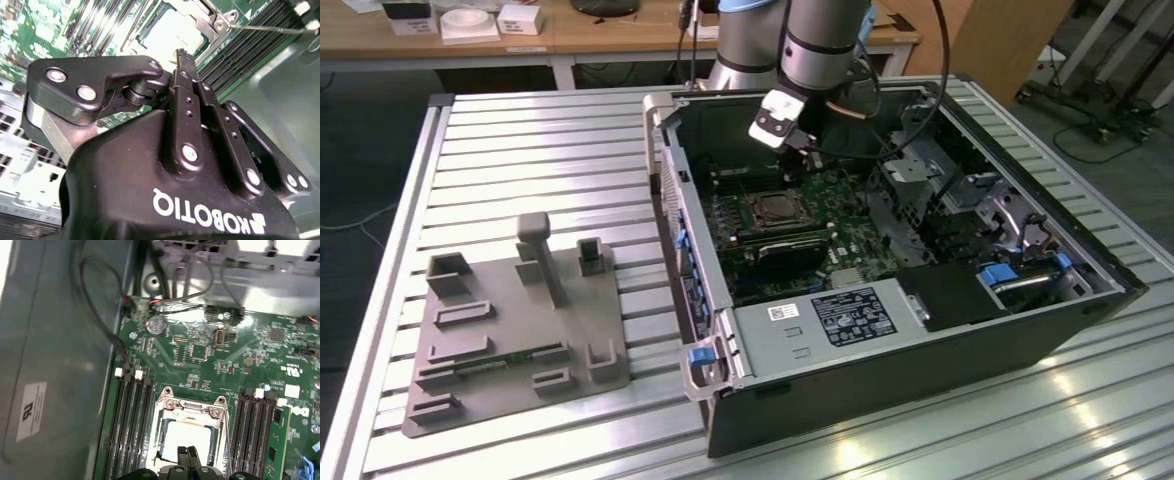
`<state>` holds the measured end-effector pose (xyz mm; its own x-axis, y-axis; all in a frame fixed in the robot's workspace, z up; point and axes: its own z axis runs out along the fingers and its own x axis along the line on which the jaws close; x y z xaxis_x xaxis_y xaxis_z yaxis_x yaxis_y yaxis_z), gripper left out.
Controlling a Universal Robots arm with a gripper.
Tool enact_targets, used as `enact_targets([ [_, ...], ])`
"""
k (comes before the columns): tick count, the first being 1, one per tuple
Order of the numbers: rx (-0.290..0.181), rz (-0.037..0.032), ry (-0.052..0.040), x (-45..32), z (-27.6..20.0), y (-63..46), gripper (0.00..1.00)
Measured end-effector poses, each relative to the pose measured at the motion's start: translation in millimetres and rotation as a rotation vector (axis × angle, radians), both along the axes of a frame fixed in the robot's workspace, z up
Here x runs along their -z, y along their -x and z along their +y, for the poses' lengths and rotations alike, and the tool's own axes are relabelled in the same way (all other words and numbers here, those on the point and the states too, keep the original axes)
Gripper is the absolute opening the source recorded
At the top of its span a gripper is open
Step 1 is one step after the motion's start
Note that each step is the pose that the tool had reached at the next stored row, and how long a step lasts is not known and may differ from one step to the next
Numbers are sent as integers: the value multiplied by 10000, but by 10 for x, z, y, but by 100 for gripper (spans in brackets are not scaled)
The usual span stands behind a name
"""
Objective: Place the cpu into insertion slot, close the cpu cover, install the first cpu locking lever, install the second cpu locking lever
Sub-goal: 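Install the first cpu locking lever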
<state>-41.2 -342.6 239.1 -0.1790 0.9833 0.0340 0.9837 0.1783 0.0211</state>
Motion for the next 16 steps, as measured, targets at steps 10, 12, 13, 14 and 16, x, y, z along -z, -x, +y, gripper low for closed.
enact_targets([
  [10,-830,0,-5,2,0,47,10],
  [12,-832,0,-6,3,0,48,10],
  [13,-832,-1,-7,3,0,48,10],
  [14,-831,-1,-7,3,0,49,10],
  [16,-831,0,-6,3,0,51,10],
])
